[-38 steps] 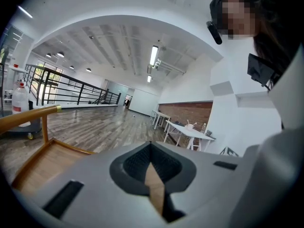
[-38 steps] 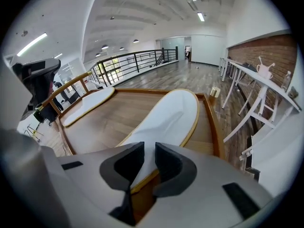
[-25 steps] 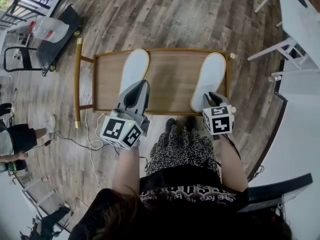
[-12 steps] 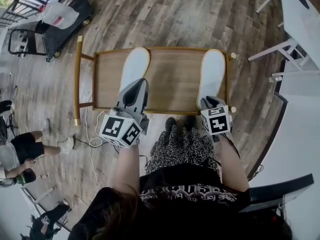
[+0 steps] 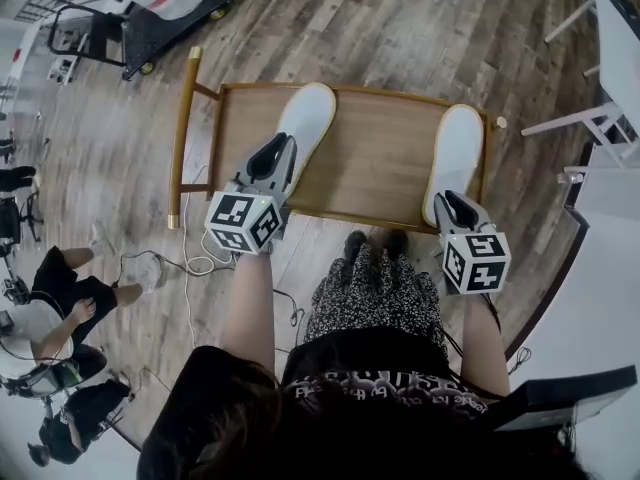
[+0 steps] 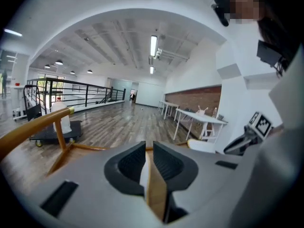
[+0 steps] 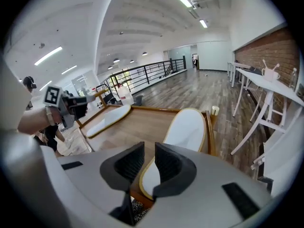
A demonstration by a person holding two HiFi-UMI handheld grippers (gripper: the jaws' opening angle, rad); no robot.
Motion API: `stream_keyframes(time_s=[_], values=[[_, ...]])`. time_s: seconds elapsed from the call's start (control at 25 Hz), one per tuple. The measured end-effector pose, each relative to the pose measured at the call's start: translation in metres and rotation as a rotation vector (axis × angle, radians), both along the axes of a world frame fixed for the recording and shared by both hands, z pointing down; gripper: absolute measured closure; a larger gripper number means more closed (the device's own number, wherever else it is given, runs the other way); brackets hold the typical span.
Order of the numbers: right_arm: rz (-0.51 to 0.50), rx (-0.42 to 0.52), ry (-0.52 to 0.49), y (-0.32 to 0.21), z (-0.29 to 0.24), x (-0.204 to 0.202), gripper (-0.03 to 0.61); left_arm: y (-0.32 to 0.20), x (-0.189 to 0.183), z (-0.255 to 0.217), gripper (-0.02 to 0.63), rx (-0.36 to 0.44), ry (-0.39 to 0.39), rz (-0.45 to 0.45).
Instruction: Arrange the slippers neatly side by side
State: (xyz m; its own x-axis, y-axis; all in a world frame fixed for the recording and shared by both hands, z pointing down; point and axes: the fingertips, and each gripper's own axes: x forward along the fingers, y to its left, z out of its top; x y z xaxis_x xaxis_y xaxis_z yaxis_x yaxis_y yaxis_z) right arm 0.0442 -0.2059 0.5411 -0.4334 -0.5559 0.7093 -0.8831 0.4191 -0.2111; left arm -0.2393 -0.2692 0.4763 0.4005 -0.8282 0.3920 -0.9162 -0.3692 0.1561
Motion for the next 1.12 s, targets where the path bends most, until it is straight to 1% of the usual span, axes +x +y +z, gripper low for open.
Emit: stream_keyframes(time_s=[0.08,0.16,0.24,0.32,0.4,0.48,0.56,0.68,0.76,0.92,1.0,1.12], values=[[-0.003,0.021,-0.006,-0.001,-0.011,-0.002,0.509,-0.011,-0.02,0.029,0.583,-0.08,-0.043,0.006],[-0.004,0.034,-0.002,-0.001,-0.018,-0.003,0.509,-0.019,-0.03,0.054,0.539,-0.155,-0.057,0.021],[-0.004,0.041,0.0,0.0,-0.022,-0.005,0.509,-0.026,-0.032,0.072,0.492,-0.213,-0.061,0.034],[-0.006,0.043,0.005,0.001,-0.024,-0.007,0.509,-0.031,-0.03,0.087,0.485,-0.263,-0.064,0.044],[-0.008,0.042,0.014,0.002,-0.024,-0.008,0.509,-0.033,-0.026,0.104,0.484,-0.331,-0.073,0.054],[-0.011,0.041,0.026,0.005,-0.023,-0.009,0.509,-0.032,-0.023,0.12,0.484,-0.407,-0.097,0.061],[-0.015,0.038,0.036,0.008,-0.02,-0.011,0.509,-0.033,-0.022,0.129,0.485,-0.461,-0.135,0.062],[-0.015,0.027,0.034,0.013,-0.016,-0.012,0.509,-0.035,-0.023,0.134,0.485,-0.502,-0.188,0.06],[-0.011,0.022,0.032,0.013,-0.014,-0.01,0.509,-0.035,-0.022,0.135,0.485,-0.511,-0.191,0.055],[-0.001,0.023,0.024,0.011,-0.013,-0.008,0.509,-0.033,-0.016,0.135,0.485,-0.529,-0.165,0.042],[-0.002,0.025,0.017,0.01,-0.014,-0.01,0.509,-0.031,-0.004,0.135,0.485,-0.544,-0.142,0.05],[0.002,0.026,0.003,0.008,-0.016,-0.01,0.511,-0.024,0.024,0.133,0.486,-0.556,-0.085,0.05]])
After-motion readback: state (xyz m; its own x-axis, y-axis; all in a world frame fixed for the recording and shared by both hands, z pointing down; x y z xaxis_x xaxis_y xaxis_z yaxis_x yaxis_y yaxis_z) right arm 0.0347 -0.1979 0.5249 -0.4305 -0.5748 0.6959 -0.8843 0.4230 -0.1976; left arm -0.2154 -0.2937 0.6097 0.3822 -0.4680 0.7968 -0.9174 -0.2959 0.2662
